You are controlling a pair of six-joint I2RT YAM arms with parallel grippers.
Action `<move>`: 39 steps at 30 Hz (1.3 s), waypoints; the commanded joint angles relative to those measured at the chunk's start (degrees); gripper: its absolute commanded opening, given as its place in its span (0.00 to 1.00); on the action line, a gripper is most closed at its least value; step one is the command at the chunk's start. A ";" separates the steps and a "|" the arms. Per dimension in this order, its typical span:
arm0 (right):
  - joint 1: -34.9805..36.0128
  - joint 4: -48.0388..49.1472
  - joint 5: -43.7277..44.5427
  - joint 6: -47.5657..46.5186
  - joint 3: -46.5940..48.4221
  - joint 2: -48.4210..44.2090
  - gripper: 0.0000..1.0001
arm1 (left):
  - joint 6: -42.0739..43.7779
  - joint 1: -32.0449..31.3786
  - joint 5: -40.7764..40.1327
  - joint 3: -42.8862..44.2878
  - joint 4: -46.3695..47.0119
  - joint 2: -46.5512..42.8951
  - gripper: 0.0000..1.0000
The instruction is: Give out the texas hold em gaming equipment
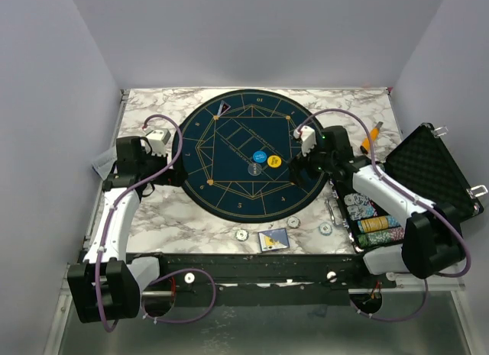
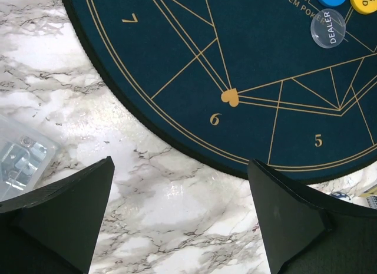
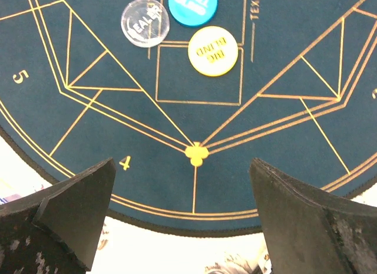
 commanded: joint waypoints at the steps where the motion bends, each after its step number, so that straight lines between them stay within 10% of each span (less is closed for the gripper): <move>1: 5.56 1.54 6.88 1.09 4.27 3.32 1.00 | -0.78 -0.20 0.61 1.47 0.52 -2.49 0.98; 20: 17.59 -5.38 14.78 9.14 28.66 29.91 0.81 | -2.46 0.04 -4.30 1.65 0.62 -1.87 0.99; 39: 17.74 -8.04 14.94 12.15 33.94 39.47 0.62 | -2.44 0.04 -2.46 1.34 0.61 -2.53 0.99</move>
